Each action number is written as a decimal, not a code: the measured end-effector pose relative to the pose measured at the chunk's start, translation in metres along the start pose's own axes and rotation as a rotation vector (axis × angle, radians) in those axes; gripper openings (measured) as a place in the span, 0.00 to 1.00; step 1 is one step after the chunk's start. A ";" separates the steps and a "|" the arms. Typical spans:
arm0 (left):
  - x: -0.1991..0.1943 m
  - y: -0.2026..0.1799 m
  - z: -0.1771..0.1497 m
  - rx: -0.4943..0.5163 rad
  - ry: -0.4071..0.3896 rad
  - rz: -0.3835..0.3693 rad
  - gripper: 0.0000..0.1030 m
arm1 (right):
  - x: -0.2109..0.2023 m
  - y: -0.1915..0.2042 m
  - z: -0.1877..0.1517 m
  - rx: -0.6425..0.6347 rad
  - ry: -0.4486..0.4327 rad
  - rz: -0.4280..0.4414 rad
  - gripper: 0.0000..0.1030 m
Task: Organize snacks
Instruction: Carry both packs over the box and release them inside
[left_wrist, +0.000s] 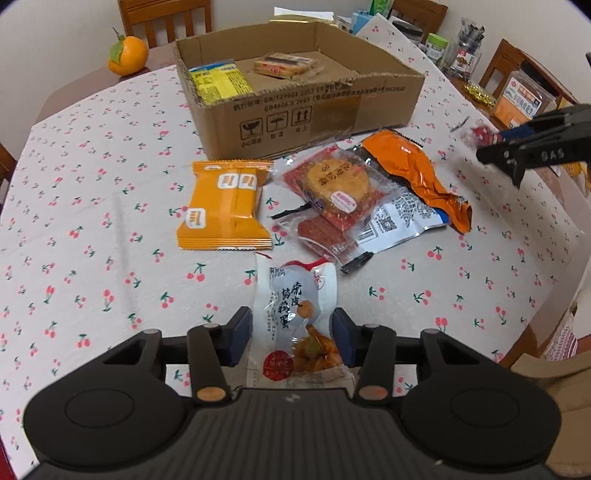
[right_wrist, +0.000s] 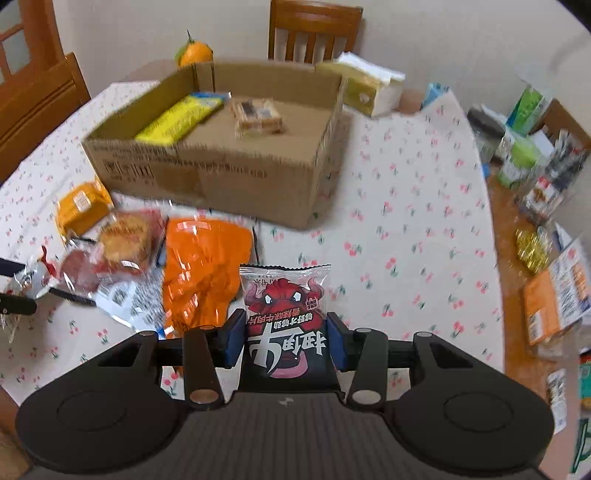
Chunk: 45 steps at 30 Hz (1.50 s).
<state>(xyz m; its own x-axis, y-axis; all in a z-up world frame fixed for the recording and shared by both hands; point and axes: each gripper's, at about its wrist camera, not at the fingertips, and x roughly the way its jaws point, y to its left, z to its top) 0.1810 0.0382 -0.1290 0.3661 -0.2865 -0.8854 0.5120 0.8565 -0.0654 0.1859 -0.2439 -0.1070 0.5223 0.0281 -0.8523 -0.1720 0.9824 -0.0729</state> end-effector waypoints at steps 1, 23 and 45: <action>-0.003 0.001 0.001 -0.003 -0.001 0.000 0.45 | -0.005 0.001 0.005 -0.006 -0.008 0.003 0.49; -0.066 0.005 0.061 -0.081 -0.146 0.029 0.45 | 0.021 0.014 0.155 -0.167 -0.209 0.114 0.51; -0.006 -0.014 0.203 0.033 -0.219 -0.028 0.45 | -0.010 0.008 0.062 0.024 -0.226 0.025 1.00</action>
<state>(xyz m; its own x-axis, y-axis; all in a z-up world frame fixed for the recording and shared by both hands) 0.3293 -0.0587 -0.0295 0.5099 -0.3991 -0.7620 0.5478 0.8337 -0.0701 0.2314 -0.2248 -0.0672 0.6926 0.0905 -0.7156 -0.1687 0.9849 -0.0387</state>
